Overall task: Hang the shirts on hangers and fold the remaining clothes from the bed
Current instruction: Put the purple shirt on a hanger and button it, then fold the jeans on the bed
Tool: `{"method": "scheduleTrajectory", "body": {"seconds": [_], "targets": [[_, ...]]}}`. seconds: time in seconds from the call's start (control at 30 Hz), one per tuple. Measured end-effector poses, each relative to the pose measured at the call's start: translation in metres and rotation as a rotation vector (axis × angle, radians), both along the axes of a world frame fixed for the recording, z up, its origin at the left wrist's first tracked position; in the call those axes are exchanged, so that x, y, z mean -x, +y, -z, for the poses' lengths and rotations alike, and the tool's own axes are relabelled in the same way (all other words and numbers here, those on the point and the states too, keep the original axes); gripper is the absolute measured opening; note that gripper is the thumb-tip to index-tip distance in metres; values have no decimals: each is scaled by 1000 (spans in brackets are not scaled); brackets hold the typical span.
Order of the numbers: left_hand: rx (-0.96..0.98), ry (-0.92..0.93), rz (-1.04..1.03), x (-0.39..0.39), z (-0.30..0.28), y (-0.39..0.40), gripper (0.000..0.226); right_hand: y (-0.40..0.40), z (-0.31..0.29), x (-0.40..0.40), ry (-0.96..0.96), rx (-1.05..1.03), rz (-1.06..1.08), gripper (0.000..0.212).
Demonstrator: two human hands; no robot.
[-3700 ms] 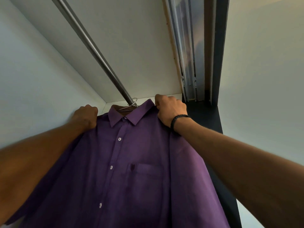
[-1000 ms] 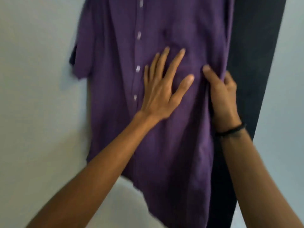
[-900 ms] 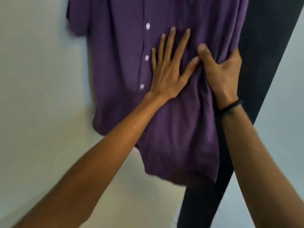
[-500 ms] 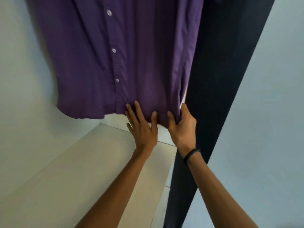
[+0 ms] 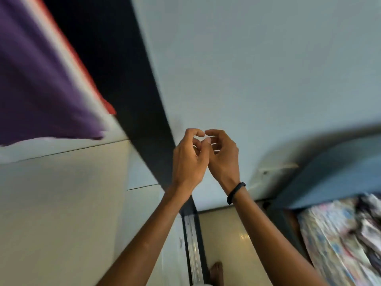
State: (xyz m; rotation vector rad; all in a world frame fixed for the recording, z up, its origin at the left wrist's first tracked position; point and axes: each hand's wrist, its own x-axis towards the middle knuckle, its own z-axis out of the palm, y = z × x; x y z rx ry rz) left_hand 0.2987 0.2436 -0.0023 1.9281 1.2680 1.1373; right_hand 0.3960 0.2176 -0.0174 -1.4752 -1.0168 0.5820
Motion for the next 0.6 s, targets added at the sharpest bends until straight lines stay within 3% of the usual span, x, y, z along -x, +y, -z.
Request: {"method": "scheduleTrajectory", "body": {"seconds": [0.3,0.6], "targets": [[290,169,594,-184,101,-114,17,-175,96,-167,46,272,445,12],[434,244,858,-312,151,-291,18,-372,137,-285,12,536,646,16]]}}
